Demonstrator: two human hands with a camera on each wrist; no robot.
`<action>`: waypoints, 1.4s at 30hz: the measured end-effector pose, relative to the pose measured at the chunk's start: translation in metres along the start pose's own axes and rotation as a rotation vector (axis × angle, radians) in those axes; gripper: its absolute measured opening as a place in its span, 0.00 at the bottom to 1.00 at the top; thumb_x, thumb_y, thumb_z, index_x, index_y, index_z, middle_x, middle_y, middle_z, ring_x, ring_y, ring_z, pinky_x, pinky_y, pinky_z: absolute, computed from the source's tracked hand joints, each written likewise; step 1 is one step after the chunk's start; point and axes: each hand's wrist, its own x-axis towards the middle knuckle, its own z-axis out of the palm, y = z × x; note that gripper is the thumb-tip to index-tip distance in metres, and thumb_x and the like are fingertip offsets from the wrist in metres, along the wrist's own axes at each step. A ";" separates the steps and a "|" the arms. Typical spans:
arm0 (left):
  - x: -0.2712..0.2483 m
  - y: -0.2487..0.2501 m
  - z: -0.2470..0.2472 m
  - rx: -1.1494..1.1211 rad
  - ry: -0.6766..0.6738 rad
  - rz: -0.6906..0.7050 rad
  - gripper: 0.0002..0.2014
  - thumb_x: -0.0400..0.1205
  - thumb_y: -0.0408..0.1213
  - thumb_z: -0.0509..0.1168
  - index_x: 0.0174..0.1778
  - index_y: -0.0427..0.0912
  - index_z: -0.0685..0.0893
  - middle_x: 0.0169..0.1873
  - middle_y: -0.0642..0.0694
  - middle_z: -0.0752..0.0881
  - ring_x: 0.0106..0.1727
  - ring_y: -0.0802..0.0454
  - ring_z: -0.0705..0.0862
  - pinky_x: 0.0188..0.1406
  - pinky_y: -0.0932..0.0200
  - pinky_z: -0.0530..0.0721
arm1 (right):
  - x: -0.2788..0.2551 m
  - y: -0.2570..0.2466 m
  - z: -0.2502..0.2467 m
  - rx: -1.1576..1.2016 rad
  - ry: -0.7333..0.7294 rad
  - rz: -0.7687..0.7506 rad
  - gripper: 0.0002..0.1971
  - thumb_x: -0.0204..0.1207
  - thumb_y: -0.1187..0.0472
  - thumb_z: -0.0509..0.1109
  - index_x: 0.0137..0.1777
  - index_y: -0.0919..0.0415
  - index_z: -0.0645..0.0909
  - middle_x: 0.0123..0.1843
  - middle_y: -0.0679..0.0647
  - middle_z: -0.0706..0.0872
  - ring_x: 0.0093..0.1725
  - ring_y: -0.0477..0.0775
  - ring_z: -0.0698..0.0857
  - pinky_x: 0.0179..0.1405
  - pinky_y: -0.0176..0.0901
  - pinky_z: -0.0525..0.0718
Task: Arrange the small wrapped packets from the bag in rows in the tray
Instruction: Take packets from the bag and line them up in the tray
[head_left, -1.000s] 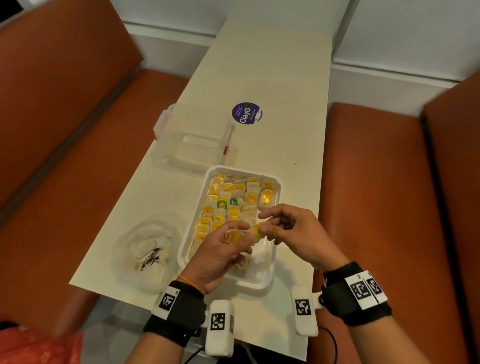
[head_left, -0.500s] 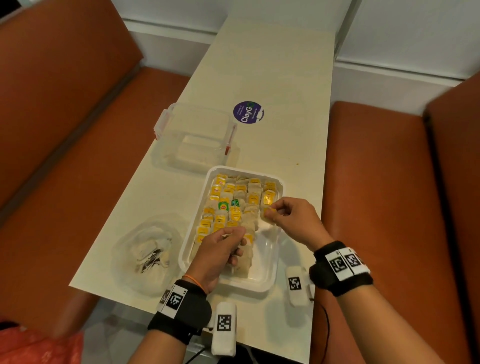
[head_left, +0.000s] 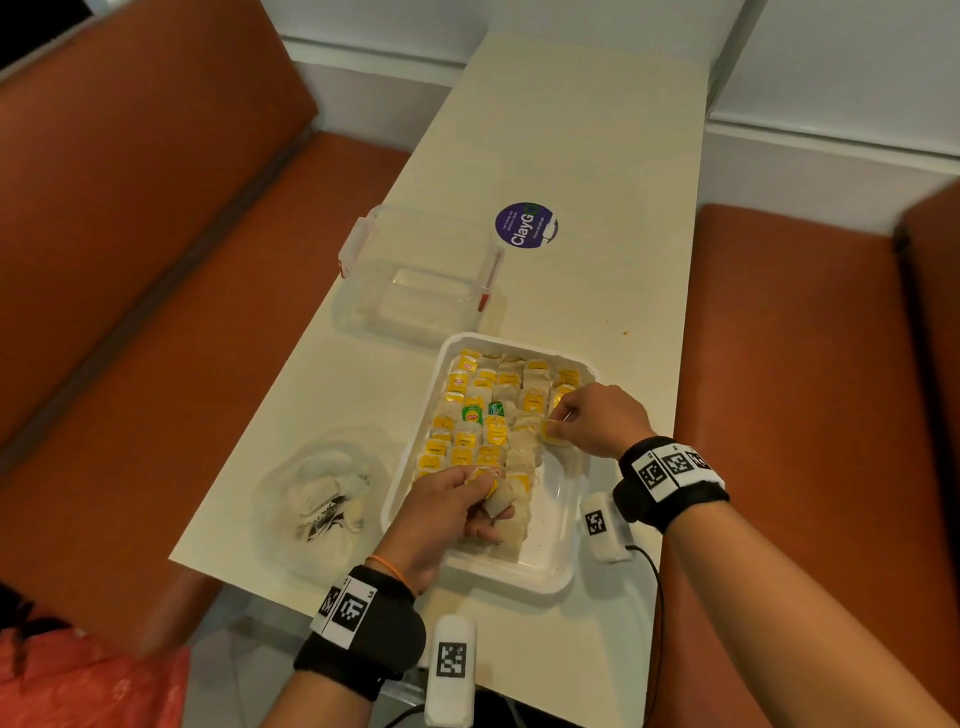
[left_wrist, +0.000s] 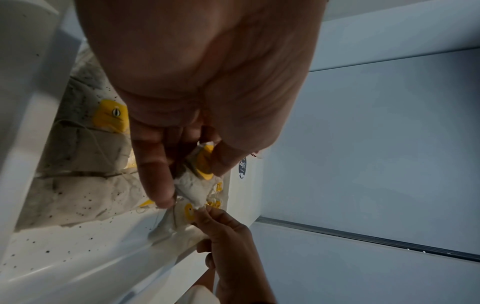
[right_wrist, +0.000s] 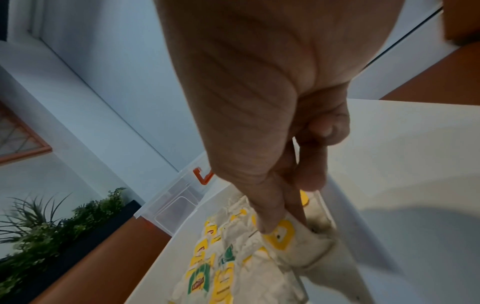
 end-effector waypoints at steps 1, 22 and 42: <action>-0.001 0.001 0.000 0.022 0.008 0.003 0.11 0.89 0.37 0.68 0.60 0.35 0.92 0.54 0.32 0.93 0.42 0.46 0.92 0.36 0.55 0.91 | 0.001 -0.001 0.000 -0.003 0.014 0.014 0.08 0.77 0.41 0.77 0.47 0.42 0.91 0.49 0.42 0.91 0.51 0.49 0.87 0.41 0.42 0.77; -0.006 0.007 0.004 0.042 0.132 0.162 0.10 0.84 0.39 0.75 0.60 0.44 0.93 0.49 0.45 0.96 0.45 0.54 0.92 0.43 0.54 0.86 | -0.057 -0.034 -0.007 0.337 0.104 -0.130 0.12 0.79 0.52 0.79 0.62 0.44 0.91 0.56 0.41 0.93 0.55 0.44 0.90 0.59 0.45 0.86; -0.025 0.012 0.002 0.236 0.127 0.265 0.12 0.78 0.41 0.82 0.57 0.49 0.95 0.44 0.48 0.96 0.42 0.61 0.92 0.37 0.72 0.83 | -0.096 -0.018 0.014 0.629 -0.018 -0.040 0.05 0.74 0.52 0.84 0.44 0.51 0.94 0.38 0.44 0.94 0.37 0.38 0.88 0.42 0.34 0.82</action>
